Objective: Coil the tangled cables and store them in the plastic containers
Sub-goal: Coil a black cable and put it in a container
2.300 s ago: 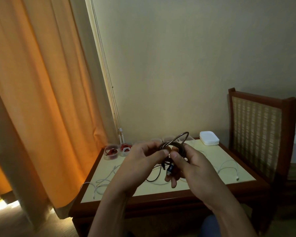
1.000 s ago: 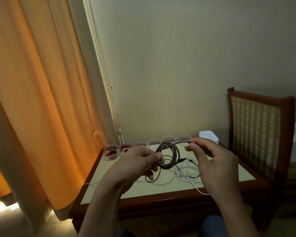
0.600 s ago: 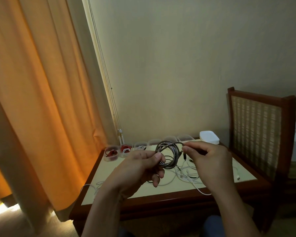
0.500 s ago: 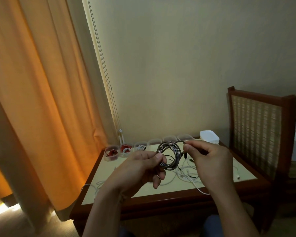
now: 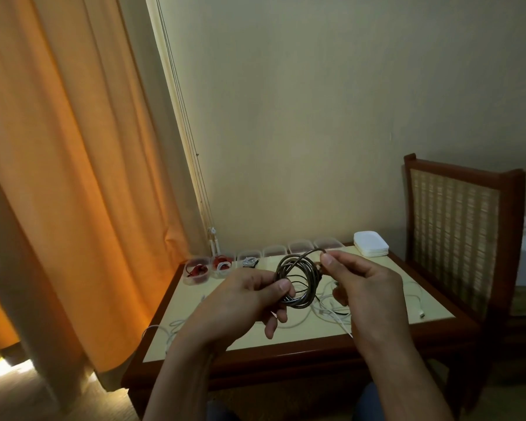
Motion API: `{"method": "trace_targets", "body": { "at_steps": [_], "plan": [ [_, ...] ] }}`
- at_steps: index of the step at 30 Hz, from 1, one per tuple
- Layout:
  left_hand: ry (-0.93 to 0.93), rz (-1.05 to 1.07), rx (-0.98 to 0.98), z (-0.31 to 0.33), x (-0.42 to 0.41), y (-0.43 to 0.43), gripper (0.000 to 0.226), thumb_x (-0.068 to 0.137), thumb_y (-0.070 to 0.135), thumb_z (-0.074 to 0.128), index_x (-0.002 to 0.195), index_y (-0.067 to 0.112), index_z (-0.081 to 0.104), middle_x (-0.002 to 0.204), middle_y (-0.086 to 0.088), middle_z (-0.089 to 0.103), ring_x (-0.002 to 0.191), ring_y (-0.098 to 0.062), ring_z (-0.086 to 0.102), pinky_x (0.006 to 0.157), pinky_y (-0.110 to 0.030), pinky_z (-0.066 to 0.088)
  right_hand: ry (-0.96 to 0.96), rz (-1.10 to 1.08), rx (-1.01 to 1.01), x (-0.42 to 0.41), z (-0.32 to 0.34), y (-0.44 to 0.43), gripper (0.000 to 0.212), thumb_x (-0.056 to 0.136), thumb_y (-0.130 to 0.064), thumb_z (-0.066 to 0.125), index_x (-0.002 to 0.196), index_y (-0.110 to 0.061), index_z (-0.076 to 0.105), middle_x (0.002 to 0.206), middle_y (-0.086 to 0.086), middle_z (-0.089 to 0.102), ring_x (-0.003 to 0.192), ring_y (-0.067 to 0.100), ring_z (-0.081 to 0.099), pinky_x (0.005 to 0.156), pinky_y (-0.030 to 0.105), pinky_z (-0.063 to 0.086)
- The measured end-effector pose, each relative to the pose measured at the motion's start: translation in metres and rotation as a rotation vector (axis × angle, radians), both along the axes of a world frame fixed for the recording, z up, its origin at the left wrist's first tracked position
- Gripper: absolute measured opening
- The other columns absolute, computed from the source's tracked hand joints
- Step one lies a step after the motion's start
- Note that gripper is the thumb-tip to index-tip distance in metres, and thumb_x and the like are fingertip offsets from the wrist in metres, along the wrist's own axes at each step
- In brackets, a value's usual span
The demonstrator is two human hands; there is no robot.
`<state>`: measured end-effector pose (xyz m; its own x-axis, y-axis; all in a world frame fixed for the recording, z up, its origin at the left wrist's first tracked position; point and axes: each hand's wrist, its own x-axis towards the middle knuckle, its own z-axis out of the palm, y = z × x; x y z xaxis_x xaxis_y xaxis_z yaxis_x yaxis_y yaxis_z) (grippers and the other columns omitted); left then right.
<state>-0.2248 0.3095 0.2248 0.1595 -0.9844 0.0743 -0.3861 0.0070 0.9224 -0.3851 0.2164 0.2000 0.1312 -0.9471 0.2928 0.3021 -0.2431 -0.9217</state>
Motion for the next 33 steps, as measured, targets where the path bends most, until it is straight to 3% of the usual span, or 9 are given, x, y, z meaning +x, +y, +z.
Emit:
{"method": "trace_targets", "body": {
  "at_steps": [5,8,12,19,21,23,25,28,33],
  "plan": [
    [0.091,-0.002,-0.039,-0.001,0.002,0.000,0.026,0.105,0.020,0.053,0.098,0.003,0.071,0.075,-0.012,0.067,0.060,-0.027,0.055,0.062,-0.028,0.050,-0.031,0.099,0.052,-0.004,0.001,0.002,0.007,0.086,-0.014,0.075,0.087,-0.020,0.079,0.078,-0.003,0.078,0.068,-0.009,0.064,0.076,0.026,0.042],
    [0.141,0.040,-0.085,-0.003,-0.001,-0.002,0.027,0.104,0.020,0.055,0.099,0.000,0.072,0.075,-0.015,0.068,0.061,-0.028,0.055,0.059,-0.026,0.052,-0.070,0.163,0.110,-0.004,-0.002,0.003,0.007,0.086,-0.015,0.073,0.087,-0.016,0.080,0.080,-0.001,0.077,0.069,0.003,0.063,0.075,0.029,0.041],
    [0.173,0.067,-0.148,-0.007,-0.011,-0.005,0.025,0.102,0.021,0.059,0.097,0.003,0.076,0.078,-0.018,0.070,0.060,-0.029,0.056,0.057,-0.026,0.053,-0.034,0.161,0.084,-0.002,-0.003,0.003,0.011,0.089,-0.019,0.070,0.091,-0.019,0.080,0.086,-0.013,0.077,0.081,-0.005,0.065,0.078,0.028,0.040],
    [0.170,0.123,-0.190,-0.011,-0.014,-0.010,0.025,0.102,0.023,0.059,0.094,0.008,0.078,0.082,-0.013,0.073,0.061,-0.027,0.061,0.066,-0.029,0.056,-0.092,0.267,0.093,0.000,0.000,0.008,0.025,0.078,-0.027,0.069,0.098,-0.019,0.081,0.111,-0.007,0.075,0.111,0.015,0.062,0.090,0.043,0.037],
    [0.200,0.168,-0.222,-0.013,-0.015,-0.012,0.025,0.102,0.024,0.059,0.092,0.013,0.079,0.082,-0.015,0.073,0.057,-0.028,0.060,0.069,-0.031,0.056,-0.077,0.285,0.029,0.002,0.001,0.014,0.018,0.086,-0.018,0.066,0.094,-0.022,0.082,0.113,-0.008,0.074,0.110,0.008,0.063,0.088,0.037,0.039],
    [0.239,0.199,-0.256,-0.015,-0.016,-0.015,0.024,0.102,0.024,0.059,0.095,0.017,0.080,0.082,-0.014,0.074,0.056,-0.025,0.060,0.070,-0.029,0.056,-0.070,0.257,-0.048,0.003,0.004,0.021,0.026,0.094,-0.010,0.061,0.088,-0.025,0.082,0.111,-0.010,0.074,0.100,-0.004,0.064,0.083,0.021,0.044],
    [0.277,0.215,-0.291,-0.015,-0.019,-0.017,0.022,0.101,0.024,0.060,0.100,0.019,0.081,0.083,-0.010,0.075,0.059,-0.022,0.063,0.069,-0.029,0.055,-0.018,0.223,-0.143,0.004,0.004,0.024,0.025,0.098,-0.018,0.059,0.093,-0.031,0.080,0.114,-0.013,0.072,0.102,-0.008,0.062,0.078,0.008,0.045],
    [0.367,0.196,-0.330,-0.014,-0.023,-0.019,0.021,0.100,0.023,0.061,0.102,0.019,0.082,0.086,-0.007,0.075,0.070,-0.021,0.067,0.063,-0.029,0.054,0.095,0.222,-0.259,0.006,0.002,0.024,0.019,0.094,-0.030,0.063,0.107,-0.035,0.076,0.118,-0.017,0.068,0.108,-0.006,0.062,0.080,0.010,0.048],
    [0.438,0.163,-0.278,-0.012,-0.023,-0.021,0.020,0.100,0.015,0.061,0.105,0.009,0.080,0.098,-0.018,0.076,0.079,-0.026,0.067,0.061,-0.027,0.054,0.221,0.103,-0.319,0.011,-0.002,0.011,0.015,0.097,-0.029,0.062,0.105,-0.030,0.075,0.111,-0.014,0.066,0.105,0.005,0.064,0.084,0.021,0.051]
  ]
}}
